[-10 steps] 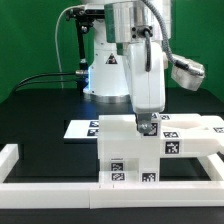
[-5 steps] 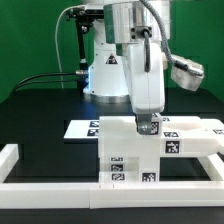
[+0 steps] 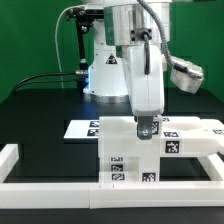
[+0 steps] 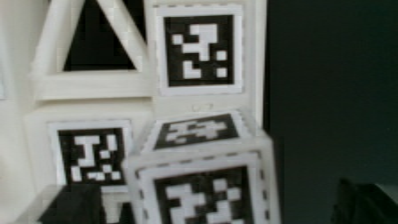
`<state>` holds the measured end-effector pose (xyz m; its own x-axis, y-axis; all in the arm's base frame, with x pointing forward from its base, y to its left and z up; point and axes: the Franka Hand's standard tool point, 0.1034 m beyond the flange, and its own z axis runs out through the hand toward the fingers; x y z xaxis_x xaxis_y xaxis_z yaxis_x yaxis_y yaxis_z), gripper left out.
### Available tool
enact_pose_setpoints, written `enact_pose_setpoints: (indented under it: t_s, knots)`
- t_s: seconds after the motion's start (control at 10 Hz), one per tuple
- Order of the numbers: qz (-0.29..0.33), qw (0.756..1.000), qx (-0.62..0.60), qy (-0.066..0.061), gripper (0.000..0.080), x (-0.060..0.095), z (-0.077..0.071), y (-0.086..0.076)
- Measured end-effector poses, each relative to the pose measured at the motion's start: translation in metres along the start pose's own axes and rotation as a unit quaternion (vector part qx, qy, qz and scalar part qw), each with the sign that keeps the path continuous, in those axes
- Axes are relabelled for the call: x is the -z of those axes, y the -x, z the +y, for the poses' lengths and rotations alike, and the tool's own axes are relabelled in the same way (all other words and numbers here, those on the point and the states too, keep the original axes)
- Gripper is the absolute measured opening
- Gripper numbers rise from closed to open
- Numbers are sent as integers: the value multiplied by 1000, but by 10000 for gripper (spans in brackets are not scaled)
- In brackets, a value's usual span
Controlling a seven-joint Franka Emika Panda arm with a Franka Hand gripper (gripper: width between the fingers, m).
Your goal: Assemble chair
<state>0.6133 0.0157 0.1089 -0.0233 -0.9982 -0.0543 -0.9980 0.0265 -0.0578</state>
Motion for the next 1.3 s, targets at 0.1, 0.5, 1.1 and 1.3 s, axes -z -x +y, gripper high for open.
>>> enact_pose_setpoints:
  t_s: [0.1,0.5,1.1,1.3]
  knots:
    - [-1,1000,4,-1,647,1,0,0]
    - [-10,996,82,19,648,6,0,10]
    - [-10,998,56,19,648,3,2,11]
    - [-2,983,184,24,648,2,4,8]
